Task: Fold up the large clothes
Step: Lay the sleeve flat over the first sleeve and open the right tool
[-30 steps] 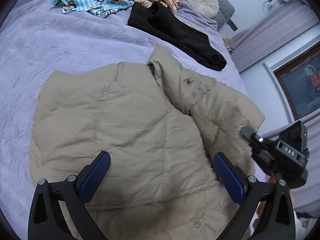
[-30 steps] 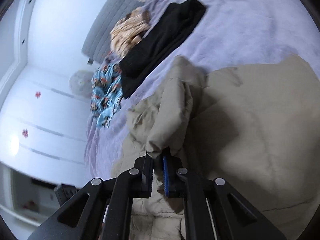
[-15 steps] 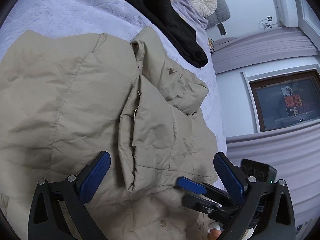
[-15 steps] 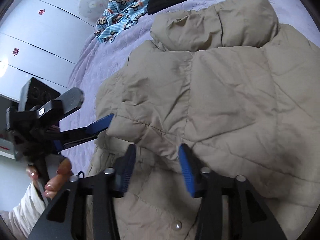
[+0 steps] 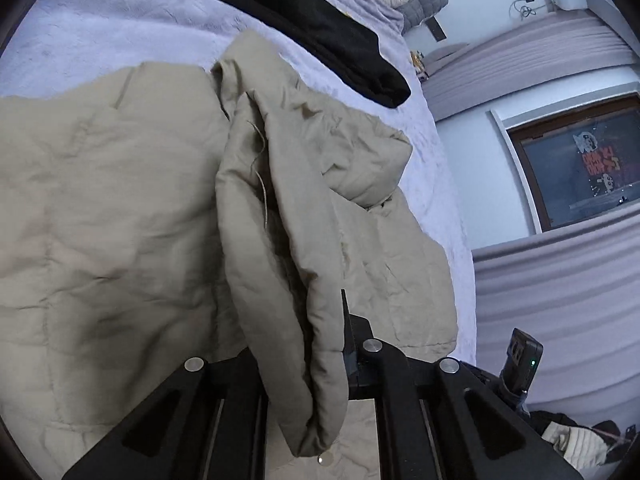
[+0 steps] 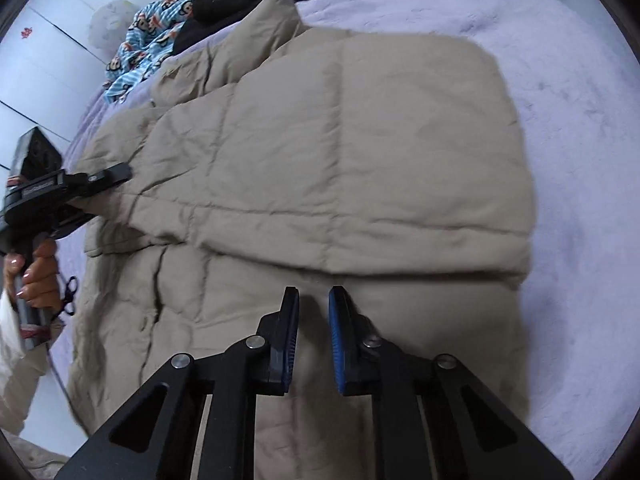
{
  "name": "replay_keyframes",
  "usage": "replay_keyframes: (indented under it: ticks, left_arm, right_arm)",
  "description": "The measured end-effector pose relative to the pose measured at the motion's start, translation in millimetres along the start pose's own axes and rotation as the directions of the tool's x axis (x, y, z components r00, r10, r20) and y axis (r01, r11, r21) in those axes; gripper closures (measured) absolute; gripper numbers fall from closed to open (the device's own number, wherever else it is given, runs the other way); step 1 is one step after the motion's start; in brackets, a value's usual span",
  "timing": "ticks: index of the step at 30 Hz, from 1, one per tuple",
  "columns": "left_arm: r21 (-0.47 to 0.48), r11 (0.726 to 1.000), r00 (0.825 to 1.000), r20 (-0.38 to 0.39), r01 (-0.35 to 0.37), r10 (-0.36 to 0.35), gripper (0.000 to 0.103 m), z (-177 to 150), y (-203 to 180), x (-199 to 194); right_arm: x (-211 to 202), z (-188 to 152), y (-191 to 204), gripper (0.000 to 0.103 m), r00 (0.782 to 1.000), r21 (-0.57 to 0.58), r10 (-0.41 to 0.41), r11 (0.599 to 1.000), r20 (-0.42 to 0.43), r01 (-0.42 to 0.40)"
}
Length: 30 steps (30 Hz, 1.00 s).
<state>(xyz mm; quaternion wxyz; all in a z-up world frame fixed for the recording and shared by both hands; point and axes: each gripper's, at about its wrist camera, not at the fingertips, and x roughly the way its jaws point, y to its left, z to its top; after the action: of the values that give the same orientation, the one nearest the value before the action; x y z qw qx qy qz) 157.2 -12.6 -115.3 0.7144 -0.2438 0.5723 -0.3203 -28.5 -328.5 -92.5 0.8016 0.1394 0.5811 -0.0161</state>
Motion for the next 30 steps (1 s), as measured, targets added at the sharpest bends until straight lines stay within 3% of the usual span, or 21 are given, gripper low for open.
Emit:
replay_keyframes:
  ticks: [4,8,11,13,15,17,18,19,21,24,25,26,27,30]
  left_arm:
    - [-0.024,0.995,0.995,-0.015,-0.098,0.098,0.092,-9.3,21.3,-7.4]
    - [-0.021,0.986,0.985,-0.062,-0.164,0.162,0.091,-20.8,39.3,9.9]
    - [-0.077,0.982,0.985,-0.046,-0.172,0.169,0.087,-22.2,47.7,-5.4]
    - [-0.061,0.968,0.970,-0.013,-0.243,0.243,0.084,-23.8,47.3,-22.6]
    - [-0.037,0.942,0.943,0.018,-0.333,0.333,0.084,-22.9,46.0,-38.7]
    - [-0.022,0.923,0.921,0.054,-0.385,0.386,0.084,-24.5,45.6,-55.8]
    - [-0.016,0.918,0.915,0.071,-0.396,0.396,0.084,-23.9,44.2,-62.3]
    - [-0.009,0.916,0.913,0.088,-0.400,0.399,0.084,-23.2,42.1,-69.3]
    - [0.008,0.917,0.911,0.118,-0.399,0.396,0.084,-21.1,33.4,-78.4]
    - [0.046,0.923,0.915,0.155,-0.382,0.372,0.084,-14.7,14.8,-77.2]
    - [0.063,0.924,0.918,0.158,-0.376,0.363,0.084,-12.4,7.9,-72.0]
    - [0.081,0.921,0.918,0.158,-0.381,0.365,0.084,-9.0,1.7,-66.1]
    - [0.093,0.912,0.911,0.155,-0.399,0.382,0.084,-6.5,-2.1,-55.7]
    - [0.110,0.874,0.878,0.143,-0.474,0.458,0.084,-0.3,2.5,-24.5]
  right_arm:
    - [-14.7,16.4,-23.3,0.088,0.969,0.026,-0.213,0.977,0.122,0.211]
    - [-0.9,23.3,-43.8,0.088,0.975,0.082,-0.197,0.979,0.104,0.189]
    - [16.9,20.2,-40.9,0.088,0.972,0.079,-0.209,0.976,0.102,0.202]
    - [15.7,20.0,-39.2,0.088,0.970,0.072,-0.217,0.975,0.107,0.210]
    - [10.6,22.2,-37.6,0.088,0.975,0.078,-0.205,0.977,0.089,0.198]
    - [0.5,21.7,-35.3,0.083,0.982,0.090,-0.177,0.981,0.061,0.171]
    - [-2.9,20.5,-30.5,0.073,0.984,0.097,-0.171,0.981,0.049,0.166]
    - [-9.0,15.5,-27.5,0.050,0.987,0.108,-0.156,0.983,0.043,0.151]
    - [-29.2,2.5,-18.4,0.030,0.992,0.105,-0.100,0.990,0.080,0.092]
    - [-60.9,-3.7,-6.4,0.031,0.976,0.071,-0.109,0.993,0.191,0.097]
    - [-66.3,0.4,-7.7,0.044,0.970,0.081,-0.118,0.991,0.214,0.103]
    - [-69.1,9.2,-12.3,0.063,0.967,0.098,-0.119,0.990,0.227,0.099]
    - [-66.3,19.8,-18.6,0.100,0.970,0.118,-0.113,0.989,0.214,0.089]
    - [-51.6,50.5,-35.7,0.101,0.972,0.175,-0.081,0.984,0.219,0.043]
